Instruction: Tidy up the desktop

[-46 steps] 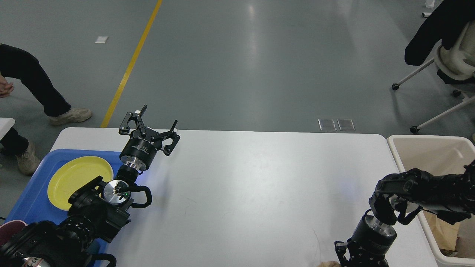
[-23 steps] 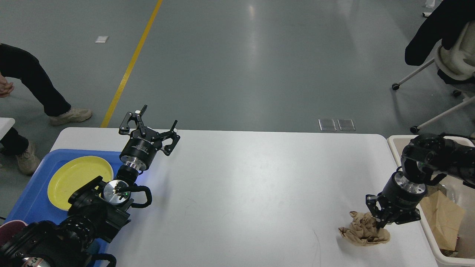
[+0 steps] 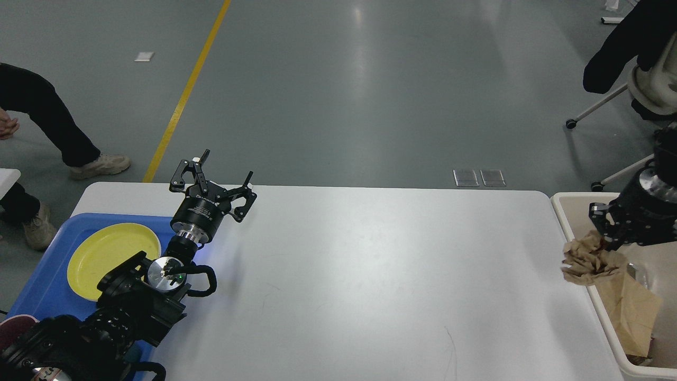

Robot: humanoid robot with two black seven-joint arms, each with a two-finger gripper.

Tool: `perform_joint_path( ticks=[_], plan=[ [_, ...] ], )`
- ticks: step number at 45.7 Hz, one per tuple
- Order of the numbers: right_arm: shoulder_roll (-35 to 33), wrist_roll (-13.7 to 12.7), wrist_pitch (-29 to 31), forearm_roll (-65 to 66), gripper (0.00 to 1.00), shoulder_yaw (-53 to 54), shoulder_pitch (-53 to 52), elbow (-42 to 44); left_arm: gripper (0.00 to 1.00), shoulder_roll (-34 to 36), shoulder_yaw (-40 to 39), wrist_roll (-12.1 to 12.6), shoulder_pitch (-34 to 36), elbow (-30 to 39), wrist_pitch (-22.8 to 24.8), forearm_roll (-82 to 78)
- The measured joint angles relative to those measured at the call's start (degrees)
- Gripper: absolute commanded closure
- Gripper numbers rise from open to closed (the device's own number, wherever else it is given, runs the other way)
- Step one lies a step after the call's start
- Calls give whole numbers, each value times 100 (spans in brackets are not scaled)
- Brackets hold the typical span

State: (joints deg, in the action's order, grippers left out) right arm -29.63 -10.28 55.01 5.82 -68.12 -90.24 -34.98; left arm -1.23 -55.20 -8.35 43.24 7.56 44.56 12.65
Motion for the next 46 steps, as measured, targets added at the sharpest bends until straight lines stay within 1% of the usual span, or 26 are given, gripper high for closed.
perform_joint_path(
  ticks=[7,15,28,38,46],
  plan=[
    [-167,-4,0,115,100,-530,-713,1,3,0,0,0,0,0,0,0],
    [-286,-4,0,576,100,-656,-1007,261,3,0,0,0,0,0,0,0],
    [-446,-3,-1,873,100,-655,-757,1467,3,0,0,0,0,0,0,0],
    [-596,-3,-1,1101,100,-667,-673,1650,3,0,0,0,0,0,0,0],
    [-597,-1,-60,1082,100,-650,-80,1652,3,0,0,0,0,0,0,0]
  ],
)
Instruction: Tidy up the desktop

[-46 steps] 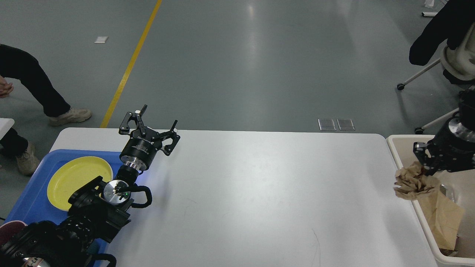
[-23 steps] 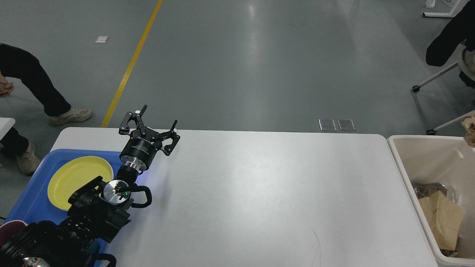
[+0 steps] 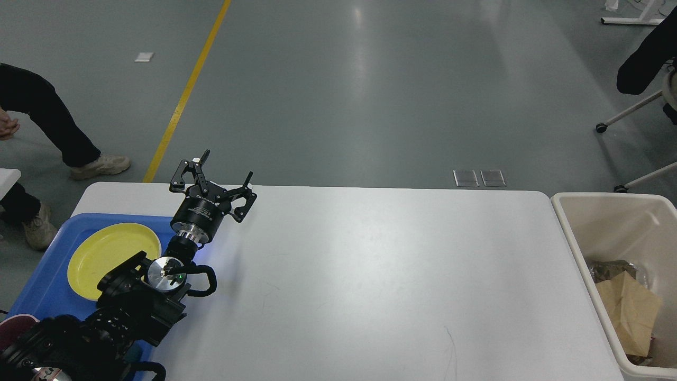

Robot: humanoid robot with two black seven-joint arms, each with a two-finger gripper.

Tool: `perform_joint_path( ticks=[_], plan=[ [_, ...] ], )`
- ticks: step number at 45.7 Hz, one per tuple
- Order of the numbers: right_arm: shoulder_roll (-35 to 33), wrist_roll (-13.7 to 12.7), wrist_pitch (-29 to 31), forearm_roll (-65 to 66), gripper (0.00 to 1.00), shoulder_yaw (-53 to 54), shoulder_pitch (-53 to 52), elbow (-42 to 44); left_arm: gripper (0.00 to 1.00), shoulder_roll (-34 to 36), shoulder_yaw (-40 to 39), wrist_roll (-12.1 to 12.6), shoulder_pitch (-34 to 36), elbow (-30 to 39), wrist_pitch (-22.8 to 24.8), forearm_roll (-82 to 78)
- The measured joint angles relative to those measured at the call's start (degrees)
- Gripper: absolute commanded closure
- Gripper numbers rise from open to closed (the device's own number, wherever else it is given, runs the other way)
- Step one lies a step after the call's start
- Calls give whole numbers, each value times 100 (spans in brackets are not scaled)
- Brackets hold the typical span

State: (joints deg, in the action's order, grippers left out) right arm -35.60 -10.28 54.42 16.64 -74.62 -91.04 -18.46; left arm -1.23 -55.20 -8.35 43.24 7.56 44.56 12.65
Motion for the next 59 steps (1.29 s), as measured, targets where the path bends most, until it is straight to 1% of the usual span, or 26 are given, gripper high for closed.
perform_joint_path(
  ticks=[2,9,14,15,16,20,22,23,27,31,38,44,49,55,59],
  plan=[
    [10,1,-197,-5,100,8,213,-1,3,0,0,0,0,0,0,0],
    [194,1,-1506,-4,100,61,1186,-22,3,0,0,0,0,0,0,0],
    [369,1,-2311,10,100,70,1755,-24,3,0,0,0,0,0,0,0],
    [421,0,-2522,13,99,70,1900,-18,3,0,0,0,0,0,0,0],
    [463,1,-2680,14,90,71,2003,-14,3,0,0,0,0,0,0,0],
    [585,19,-3220,5,52,81,2311,36,3,0,0,0,0,0,0,0],
    [644,41,-3492,-11,37,128,2456,105,3,0,0,0,0,0,0,0],
    [671,49,-3597,-19,32,162,2513,148,3,0,0,0,0,0,0,0],
    [791,64,-3918,-40,19,389,2787,369,3,0,0,0,0,0,0,0],
    [882,70,-4031,-45,0,617,3000,500,3,0,0,0,0,0,0,0],
    [967,70,-4051,-71,0,765,3146,521,3,0,0,0,0,0,0,0],
    [943,70,-3932,-106,0,906,3131,375,3,0,0,0,0,0,0,0],
    [896,70,-3500,-116,0,1148,2967,-7,3,0,0,0,0,0,0,0],
    [813,63,-2862,-117,0,1369,2446,-429,3,0,0,0,0,0,0,0],
    [786,63,-2664,-116,0,1425,2178,-526,3,0,0,0,0,0,0,0]
  ],
)
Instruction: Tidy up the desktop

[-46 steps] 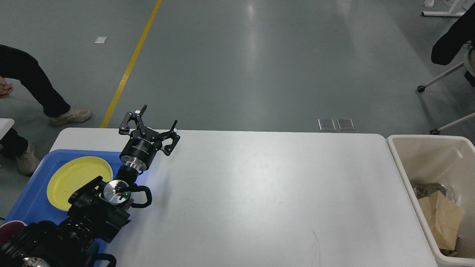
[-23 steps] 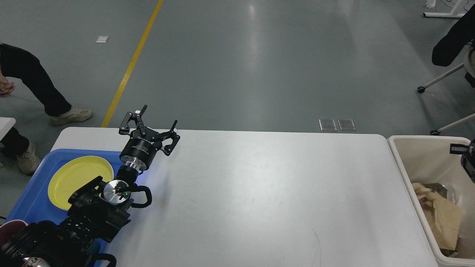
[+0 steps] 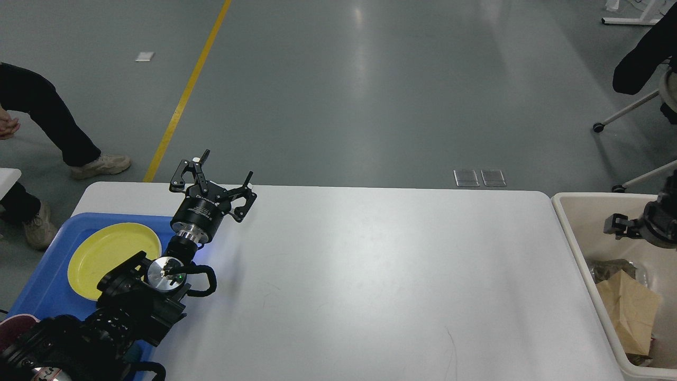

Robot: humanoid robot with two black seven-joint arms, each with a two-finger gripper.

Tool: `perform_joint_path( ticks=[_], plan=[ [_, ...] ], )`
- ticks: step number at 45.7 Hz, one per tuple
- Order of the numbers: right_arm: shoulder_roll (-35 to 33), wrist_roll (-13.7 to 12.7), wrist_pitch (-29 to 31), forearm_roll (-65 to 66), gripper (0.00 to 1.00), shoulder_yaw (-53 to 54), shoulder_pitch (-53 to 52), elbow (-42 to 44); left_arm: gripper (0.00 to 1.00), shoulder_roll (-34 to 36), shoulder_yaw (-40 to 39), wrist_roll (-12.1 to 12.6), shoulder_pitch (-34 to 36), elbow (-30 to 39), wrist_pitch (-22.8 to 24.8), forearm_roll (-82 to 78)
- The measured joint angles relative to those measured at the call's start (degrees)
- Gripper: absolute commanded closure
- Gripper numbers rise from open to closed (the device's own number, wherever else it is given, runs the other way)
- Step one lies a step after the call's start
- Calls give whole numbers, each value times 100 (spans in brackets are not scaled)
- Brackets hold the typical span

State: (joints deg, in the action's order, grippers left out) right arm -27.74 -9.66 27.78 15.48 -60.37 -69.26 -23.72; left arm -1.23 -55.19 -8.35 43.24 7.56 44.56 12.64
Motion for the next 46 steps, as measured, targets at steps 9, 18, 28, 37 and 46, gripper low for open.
perform_joint_path(
  ticks=[9,18,28,37,46],
  plan=[
    [-342,-2,58,-4,0,1237,-140,-24,3,0,0,0,0,0,0,0],
    [-378,6,-15,-9,0,4707,388,71,3,0,0,0,0,0,0,0],
    [275,8,-34,-9,0,8238,373,161,3,0,0,0,0,0,0,0],
    [771,15,-37,-569,0,10267,550,167,3,0,0,0,0,0,0,0],
    [638,24,-26,-1346,0,10940,825,179,3,0,0,0,0,0,0,0]
  ],
)
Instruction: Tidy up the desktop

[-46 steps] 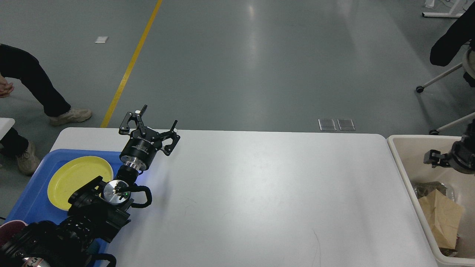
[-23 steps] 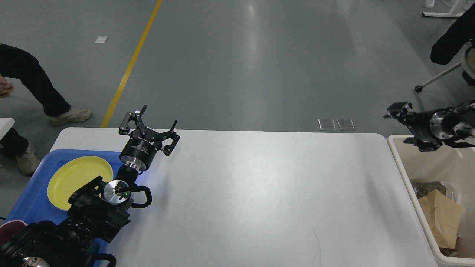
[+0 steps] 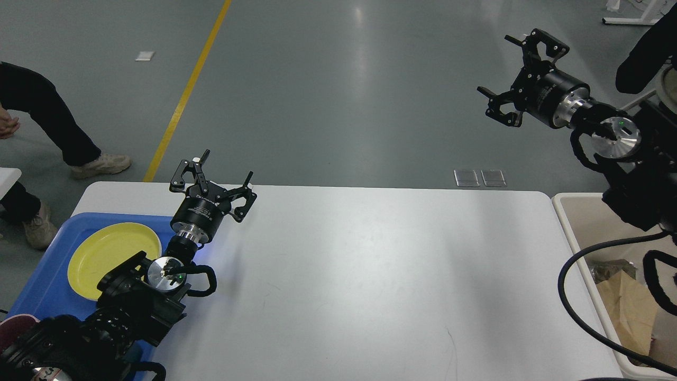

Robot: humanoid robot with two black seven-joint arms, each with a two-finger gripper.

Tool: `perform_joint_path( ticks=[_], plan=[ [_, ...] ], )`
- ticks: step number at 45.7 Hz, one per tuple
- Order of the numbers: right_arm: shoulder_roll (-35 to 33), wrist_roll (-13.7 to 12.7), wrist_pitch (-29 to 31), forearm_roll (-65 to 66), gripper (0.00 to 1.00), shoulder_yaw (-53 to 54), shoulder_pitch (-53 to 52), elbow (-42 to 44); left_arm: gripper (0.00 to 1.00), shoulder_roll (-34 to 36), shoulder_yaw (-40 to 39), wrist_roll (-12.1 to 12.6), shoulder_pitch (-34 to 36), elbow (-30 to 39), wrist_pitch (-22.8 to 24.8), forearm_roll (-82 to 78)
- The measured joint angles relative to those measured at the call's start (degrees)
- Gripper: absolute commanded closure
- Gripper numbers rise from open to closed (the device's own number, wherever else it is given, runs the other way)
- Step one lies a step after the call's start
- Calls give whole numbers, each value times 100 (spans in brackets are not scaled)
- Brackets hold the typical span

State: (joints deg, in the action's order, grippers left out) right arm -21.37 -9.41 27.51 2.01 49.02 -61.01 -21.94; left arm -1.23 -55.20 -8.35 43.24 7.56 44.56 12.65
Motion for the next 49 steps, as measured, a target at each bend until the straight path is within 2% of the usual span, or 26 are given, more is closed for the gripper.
perform_joint_path(
  ticks=[9,26,49],
  plan=[
    [-296,1,24,-245,0,88,57,72,3,0,0,0,0,0,0,0],
    [-326,1,46,-1080,0,251,632,106,3,0,0,0,0,0,0,0],
    [-315,1,78,-1186,0,831,1496,69,3,0,0,0,0,0,0,0]
  ],
)
